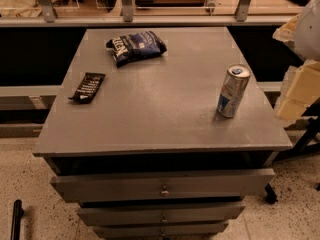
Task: Pick redbull can
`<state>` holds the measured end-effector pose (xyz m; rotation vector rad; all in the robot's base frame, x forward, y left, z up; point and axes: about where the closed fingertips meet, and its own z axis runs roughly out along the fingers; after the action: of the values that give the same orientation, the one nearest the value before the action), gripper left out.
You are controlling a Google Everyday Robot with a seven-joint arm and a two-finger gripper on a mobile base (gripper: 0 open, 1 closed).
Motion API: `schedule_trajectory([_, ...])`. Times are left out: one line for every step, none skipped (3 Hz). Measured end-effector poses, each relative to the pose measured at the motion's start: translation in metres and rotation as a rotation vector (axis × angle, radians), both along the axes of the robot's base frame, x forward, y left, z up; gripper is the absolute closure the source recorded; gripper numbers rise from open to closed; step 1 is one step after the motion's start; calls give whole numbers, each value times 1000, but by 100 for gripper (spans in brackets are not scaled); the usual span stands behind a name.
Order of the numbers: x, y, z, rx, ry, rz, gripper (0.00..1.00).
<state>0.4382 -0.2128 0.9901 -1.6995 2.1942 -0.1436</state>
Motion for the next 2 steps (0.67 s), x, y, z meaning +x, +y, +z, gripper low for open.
schedule_trajectory([0, 0, 0, 0, -1, 0, 0])
schedule_trajectory([18, -2, -8, 27, 33, -19, 0])
